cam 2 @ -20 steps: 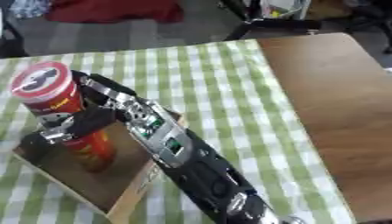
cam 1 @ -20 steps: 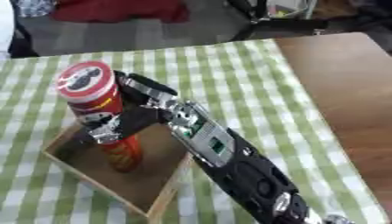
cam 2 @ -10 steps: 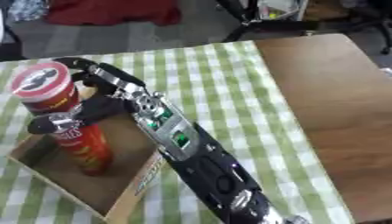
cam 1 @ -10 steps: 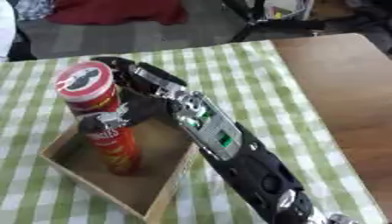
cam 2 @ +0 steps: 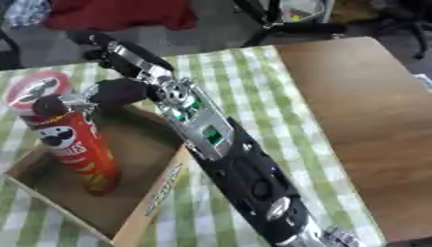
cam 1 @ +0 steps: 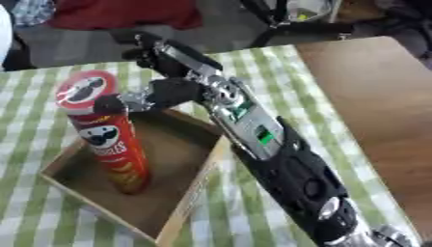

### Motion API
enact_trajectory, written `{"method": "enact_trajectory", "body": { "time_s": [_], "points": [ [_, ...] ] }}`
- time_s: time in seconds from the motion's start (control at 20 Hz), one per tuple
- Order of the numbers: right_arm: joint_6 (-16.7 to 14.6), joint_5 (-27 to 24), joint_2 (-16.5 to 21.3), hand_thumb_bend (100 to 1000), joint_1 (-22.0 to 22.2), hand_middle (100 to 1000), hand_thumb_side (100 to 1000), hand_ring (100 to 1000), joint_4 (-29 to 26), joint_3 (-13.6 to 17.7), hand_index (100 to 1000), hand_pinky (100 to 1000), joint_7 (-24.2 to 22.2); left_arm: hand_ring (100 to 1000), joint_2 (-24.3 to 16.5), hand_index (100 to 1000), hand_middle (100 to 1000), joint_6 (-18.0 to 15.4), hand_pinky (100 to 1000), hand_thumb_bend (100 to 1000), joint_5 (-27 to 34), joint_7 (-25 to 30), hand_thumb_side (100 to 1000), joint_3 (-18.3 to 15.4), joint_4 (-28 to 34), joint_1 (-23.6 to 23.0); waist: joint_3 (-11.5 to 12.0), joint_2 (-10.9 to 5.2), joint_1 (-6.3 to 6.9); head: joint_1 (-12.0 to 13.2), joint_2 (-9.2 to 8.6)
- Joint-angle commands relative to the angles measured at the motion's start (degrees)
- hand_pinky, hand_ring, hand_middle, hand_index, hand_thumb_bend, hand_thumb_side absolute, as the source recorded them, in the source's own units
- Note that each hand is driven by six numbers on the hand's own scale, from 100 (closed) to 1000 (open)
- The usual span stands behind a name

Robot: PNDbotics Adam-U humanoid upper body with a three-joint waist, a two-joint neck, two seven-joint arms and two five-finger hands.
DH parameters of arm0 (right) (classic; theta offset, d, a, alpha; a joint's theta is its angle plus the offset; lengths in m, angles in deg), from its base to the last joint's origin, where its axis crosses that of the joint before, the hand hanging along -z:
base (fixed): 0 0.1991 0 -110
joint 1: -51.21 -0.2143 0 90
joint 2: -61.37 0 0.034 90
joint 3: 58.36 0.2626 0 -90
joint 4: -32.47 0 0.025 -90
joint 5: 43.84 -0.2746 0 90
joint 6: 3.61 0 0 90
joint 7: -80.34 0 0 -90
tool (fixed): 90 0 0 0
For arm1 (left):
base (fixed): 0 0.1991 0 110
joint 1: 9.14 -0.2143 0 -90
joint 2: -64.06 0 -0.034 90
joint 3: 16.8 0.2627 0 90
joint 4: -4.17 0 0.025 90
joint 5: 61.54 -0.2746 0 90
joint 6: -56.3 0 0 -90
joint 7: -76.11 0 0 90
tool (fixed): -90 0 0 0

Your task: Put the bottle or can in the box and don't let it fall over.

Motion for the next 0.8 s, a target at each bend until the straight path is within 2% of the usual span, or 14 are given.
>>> {"method": "enact_trajectory", "body": {
  "time_s": [0.05,0.4,0.8],
  "points": [
    [0.88,-1.83,2.47,848,-0.34,975,387,951,-2.24,0.84,969,1000,0.10,827,-2.57,767,751,-0.10,858,615,0.20,-0.31,689,-0.92,0.37,0.27,-0.20,-1.38,0.37,0.48,-0.29],
    [1.66,-4.83,7.23,844,1.77,965,348,936,-4.58,3.29,957,972,2.44,826,-2.91,766,751,-0.15,859,616,0.21,-0.48,688,-1.11,0.36,-0.11,-1.16,-1.59,0.87,1.04,-0.55],
    [1.39,-7.88,14.35,833,5.66,961,314,934,-6.67,8.26,948,961,7.56,826,-3.17,765,751,-0.12,859,619,-0.08,-0.60,686,-1.20,0.80,-0.37,-2.14,-2.01,1.27,2.38,-0.56]
  ]
}}
